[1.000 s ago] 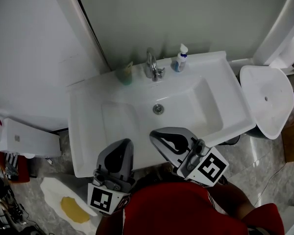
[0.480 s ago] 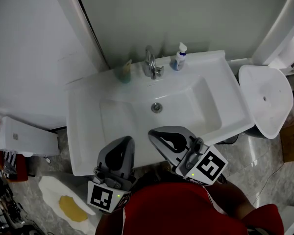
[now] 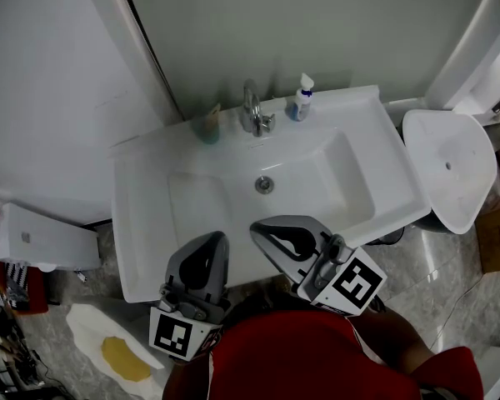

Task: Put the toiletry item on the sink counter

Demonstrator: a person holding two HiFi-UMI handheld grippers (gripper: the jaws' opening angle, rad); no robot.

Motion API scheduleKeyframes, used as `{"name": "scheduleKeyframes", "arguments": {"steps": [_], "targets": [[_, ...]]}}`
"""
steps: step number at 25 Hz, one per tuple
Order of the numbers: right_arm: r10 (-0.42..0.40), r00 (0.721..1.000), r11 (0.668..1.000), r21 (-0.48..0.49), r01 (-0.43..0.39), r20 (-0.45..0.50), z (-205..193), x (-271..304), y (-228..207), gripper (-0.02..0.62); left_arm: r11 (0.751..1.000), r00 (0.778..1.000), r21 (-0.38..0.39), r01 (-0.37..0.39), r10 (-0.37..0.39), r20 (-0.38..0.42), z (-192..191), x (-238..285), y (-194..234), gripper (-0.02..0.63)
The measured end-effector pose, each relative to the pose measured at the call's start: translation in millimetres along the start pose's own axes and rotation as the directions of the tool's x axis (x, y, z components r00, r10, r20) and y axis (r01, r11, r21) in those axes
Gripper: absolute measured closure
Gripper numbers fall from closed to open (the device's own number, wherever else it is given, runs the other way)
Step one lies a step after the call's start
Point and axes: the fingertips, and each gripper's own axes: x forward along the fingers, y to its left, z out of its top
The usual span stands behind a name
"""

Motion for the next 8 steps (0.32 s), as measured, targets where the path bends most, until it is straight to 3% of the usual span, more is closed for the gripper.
{"name": "scheduleKeyframes", "arguments": {"steps": [8], "targets": [[-0.005,1.000,0.999,0.034,0.004,0.024,10.0,7.7,2.6,0.568,1.000,1.000,0.002,-0.004,0.004,-0.018,-2.3,-0.2,3.7,0.589]]}}
